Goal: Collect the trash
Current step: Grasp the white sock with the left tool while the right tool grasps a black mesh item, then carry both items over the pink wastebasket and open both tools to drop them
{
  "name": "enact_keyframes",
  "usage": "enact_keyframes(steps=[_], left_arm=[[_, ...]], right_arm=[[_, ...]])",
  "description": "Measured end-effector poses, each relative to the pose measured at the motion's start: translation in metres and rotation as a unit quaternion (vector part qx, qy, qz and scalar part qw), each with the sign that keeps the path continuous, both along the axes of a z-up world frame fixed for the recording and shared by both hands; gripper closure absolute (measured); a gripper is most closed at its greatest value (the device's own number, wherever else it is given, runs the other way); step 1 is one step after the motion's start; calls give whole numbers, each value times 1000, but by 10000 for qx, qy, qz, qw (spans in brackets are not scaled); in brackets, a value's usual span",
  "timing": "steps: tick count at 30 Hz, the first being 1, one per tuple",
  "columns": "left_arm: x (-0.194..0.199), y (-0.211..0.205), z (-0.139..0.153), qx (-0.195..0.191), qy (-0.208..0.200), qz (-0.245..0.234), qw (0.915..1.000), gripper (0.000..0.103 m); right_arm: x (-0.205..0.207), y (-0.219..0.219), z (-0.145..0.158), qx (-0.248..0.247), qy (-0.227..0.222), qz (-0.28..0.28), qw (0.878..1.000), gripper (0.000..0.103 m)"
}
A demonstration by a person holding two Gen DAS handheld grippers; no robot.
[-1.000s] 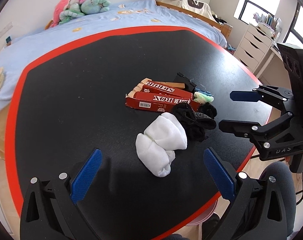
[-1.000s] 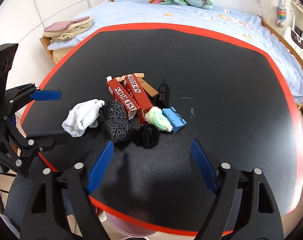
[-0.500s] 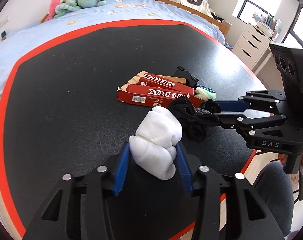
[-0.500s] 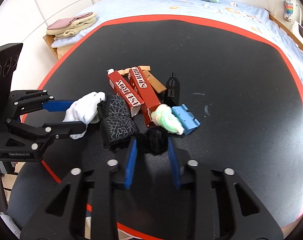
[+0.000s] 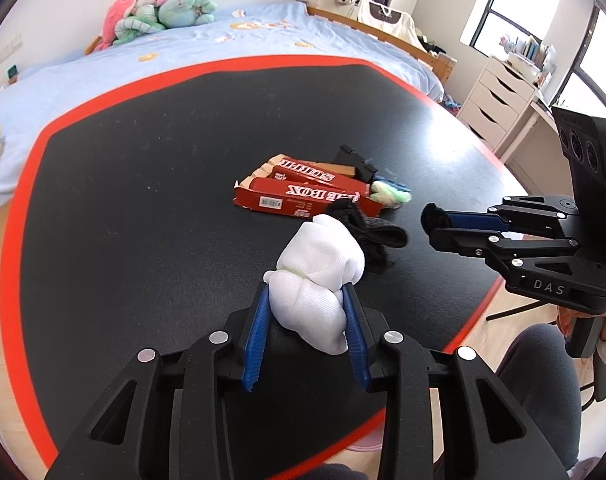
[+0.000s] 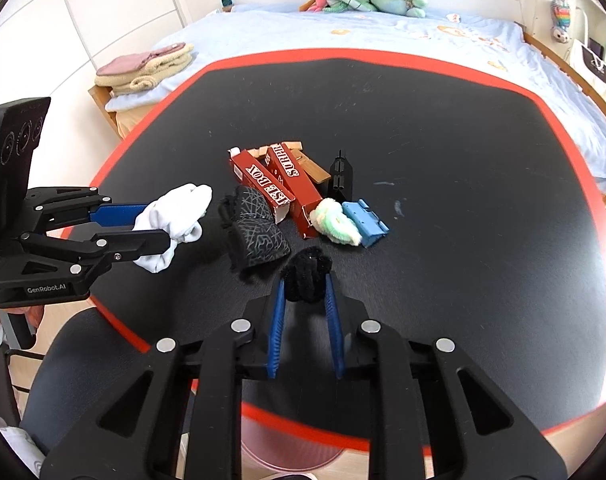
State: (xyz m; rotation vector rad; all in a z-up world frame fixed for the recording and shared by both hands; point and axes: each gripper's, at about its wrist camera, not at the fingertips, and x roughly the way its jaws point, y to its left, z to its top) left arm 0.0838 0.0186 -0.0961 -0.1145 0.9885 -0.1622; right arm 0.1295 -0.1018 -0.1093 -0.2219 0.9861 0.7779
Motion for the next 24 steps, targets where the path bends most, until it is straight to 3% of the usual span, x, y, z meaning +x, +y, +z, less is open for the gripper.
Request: enact_keyframes(steps=[13,24], left_arm=[[-44,-34,33,39,-280,-330,9991,68],[-80,-64,30,-48,-179,-635,9978,68]], right_arm=[[-68,-50,47,240,-345,-142,9990,84],[-125,-76,48,138,-344,-118,9992,84]])
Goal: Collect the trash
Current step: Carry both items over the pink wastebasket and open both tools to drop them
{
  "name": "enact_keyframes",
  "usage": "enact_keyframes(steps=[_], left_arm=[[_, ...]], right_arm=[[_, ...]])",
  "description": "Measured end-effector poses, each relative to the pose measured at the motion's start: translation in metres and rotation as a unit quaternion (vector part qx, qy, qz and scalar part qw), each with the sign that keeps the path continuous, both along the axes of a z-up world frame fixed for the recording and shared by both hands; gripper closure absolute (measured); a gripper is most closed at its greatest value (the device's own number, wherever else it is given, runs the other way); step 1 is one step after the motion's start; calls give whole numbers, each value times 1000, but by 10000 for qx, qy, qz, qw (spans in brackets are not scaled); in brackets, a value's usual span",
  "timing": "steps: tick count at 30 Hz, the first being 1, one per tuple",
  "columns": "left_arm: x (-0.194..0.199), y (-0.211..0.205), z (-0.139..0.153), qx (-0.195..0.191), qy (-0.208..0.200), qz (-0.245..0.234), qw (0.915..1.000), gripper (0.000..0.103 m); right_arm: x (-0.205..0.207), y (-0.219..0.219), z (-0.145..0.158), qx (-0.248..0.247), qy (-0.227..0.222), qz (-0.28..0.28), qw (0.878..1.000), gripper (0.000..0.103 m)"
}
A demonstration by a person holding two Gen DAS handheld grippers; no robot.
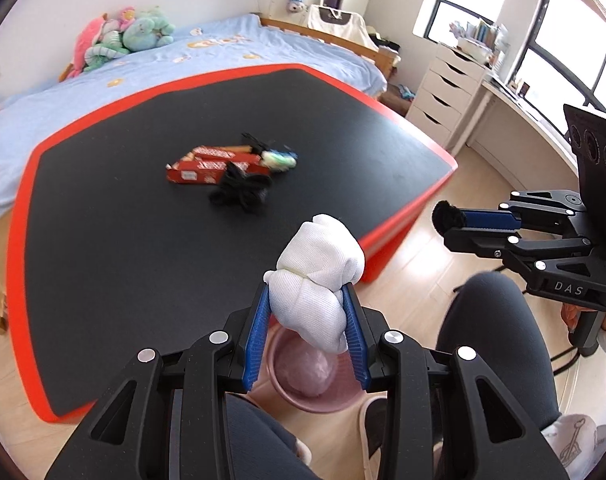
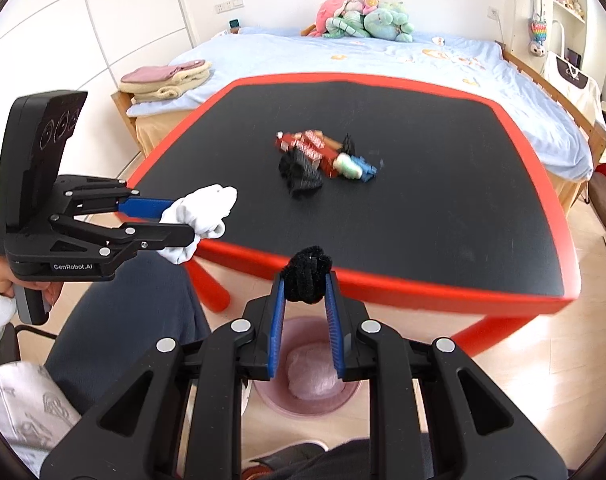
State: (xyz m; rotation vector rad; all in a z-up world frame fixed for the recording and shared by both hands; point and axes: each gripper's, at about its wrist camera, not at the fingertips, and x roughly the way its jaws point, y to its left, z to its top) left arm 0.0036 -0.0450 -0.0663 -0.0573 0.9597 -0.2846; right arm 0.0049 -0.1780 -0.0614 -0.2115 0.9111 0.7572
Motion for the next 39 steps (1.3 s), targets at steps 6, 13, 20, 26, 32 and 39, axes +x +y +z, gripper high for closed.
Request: enact_keyframes(steps=[6,13,20,26,32,39], left_arm=[[-11,-17,-11,-18,150,-170,9997,68],[-16,-32,-18,-51,255,-321,9991,68],[-13,-37,-20,-77,285,-360,9989,52],[-12,-30,-20,-163,215,-171,9995,16],[-12,-21,-20,-182,179,25,9997,8],[-13,-12,-20,-184,189,163,9995,8]], right_arm=[[-18,-11,-13,-90,146,-36,9998,84],[-28,-19,-23,-67,280,-49,9996,84],[-27,-23,-25,36,339,-63,9994,62],[-23,-27,-27,108,329,-241,9991,11],[-20,-29,-30,77,410,-376,9984,7],[-17,-28,-35,77,537,-443,9975,4]])
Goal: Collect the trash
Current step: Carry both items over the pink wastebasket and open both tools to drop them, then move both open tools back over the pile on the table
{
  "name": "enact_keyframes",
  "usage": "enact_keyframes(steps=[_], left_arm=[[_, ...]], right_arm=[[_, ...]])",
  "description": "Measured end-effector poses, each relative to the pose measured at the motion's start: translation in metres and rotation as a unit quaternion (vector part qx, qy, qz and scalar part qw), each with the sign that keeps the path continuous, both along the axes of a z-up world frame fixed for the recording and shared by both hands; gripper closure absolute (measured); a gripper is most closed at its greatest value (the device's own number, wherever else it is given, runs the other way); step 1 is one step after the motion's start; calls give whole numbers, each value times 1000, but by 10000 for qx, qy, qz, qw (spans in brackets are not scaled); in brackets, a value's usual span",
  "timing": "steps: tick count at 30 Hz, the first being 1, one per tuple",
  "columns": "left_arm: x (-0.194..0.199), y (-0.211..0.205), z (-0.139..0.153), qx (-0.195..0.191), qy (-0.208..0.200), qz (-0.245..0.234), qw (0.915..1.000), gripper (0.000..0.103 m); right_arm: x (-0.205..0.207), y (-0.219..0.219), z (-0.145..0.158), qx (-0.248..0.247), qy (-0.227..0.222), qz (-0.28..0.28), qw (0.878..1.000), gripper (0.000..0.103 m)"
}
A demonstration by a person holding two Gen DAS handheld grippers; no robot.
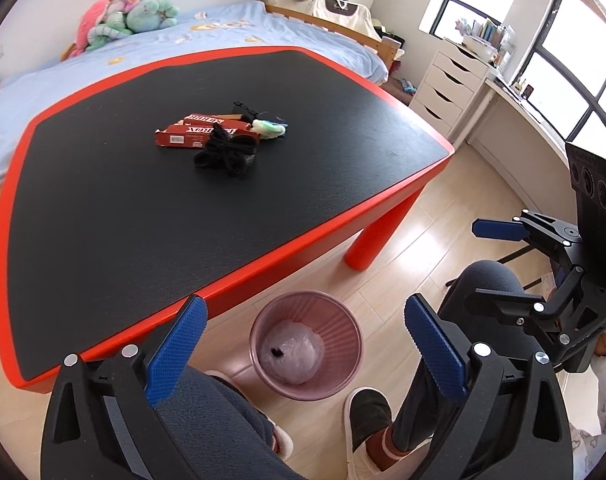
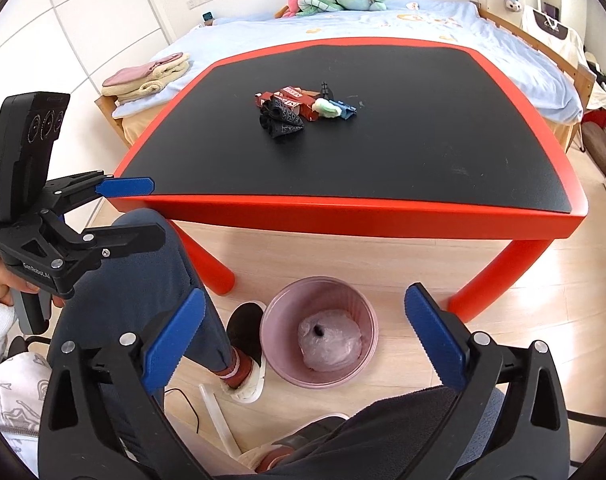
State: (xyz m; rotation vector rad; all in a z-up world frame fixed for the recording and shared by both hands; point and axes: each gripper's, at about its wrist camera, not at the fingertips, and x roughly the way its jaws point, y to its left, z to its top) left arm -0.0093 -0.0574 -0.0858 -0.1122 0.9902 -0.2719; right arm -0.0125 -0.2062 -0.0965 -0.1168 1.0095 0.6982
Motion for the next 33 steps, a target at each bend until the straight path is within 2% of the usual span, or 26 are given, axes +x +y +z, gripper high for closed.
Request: enact_keyframes(steps=[19,33], left_arm=[[11,14,11,-2,-93,112,9999,8],[60,36,21,72,-223,120,9997,8]], right_arm=[[15,4,15,68,-157,35,9998,4],[84,34,34,-191,-562,311,9978,4]])
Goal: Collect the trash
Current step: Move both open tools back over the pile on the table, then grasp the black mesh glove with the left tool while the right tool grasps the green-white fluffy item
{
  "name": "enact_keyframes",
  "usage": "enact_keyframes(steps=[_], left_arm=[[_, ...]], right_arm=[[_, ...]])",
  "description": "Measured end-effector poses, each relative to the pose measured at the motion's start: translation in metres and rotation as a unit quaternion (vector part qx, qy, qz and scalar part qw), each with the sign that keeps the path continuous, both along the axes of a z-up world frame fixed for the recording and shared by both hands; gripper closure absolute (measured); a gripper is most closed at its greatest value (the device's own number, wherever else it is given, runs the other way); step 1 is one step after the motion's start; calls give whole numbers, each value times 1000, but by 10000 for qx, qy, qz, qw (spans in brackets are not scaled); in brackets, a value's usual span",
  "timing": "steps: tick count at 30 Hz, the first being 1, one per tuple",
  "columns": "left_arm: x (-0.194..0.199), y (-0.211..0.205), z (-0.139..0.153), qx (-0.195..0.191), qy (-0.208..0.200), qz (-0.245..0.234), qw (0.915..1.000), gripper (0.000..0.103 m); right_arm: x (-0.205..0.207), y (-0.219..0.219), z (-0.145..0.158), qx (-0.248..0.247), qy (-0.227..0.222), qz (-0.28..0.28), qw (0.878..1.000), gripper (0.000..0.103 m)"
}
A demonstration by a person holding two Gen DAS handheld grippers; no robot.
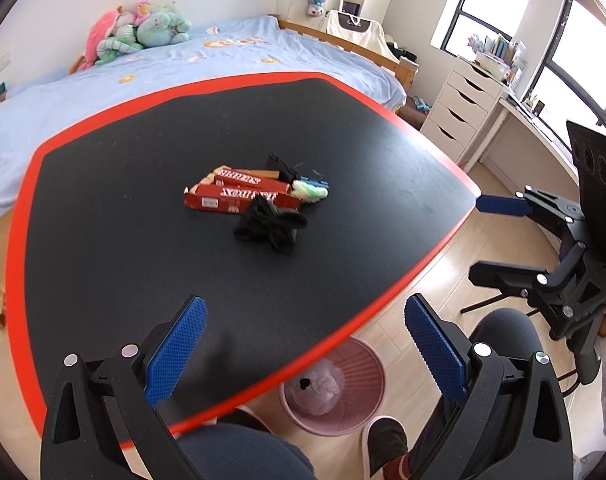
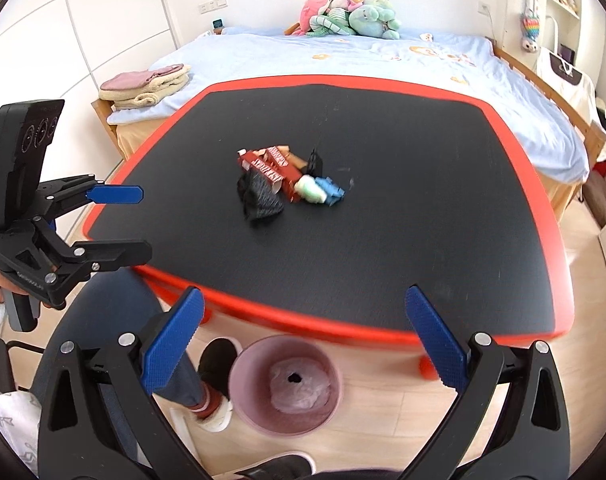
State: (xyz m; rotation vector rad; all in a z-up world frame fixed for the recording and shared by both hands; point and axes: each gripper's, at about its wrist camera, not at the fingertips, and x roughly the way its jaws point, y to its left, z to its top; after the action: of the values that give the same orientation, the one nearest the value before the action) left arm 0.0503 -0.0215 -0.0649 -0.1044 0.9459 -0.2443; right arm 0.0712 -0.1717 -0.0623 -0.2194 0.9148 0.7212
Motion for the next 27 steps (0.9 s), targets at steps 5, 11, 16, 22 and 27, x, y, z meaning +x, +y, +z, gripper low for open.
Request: enact_keyframes(steps=[5,11,16,22,27], left_arm=[[21,1,-4,74,43,-192,9998,8],[44,1,-17,126,165,-445,9988,8],[60,2,-32,137,260,-546,9981,8],[74,6,-44,88,316,-566,9979,8],[78,7,-50,66,255,-554,9981,9]], right_arm=[[28,15,-5,-144,-27,175,9997,4],[59,37,-19,-368,-76,459,9982,4],[80,52,-33,-535,-55,604,9967,15],[93,71,-47,-608,4,862,9944,29],[98,83,-56,-629,32,1007,9929,48]])
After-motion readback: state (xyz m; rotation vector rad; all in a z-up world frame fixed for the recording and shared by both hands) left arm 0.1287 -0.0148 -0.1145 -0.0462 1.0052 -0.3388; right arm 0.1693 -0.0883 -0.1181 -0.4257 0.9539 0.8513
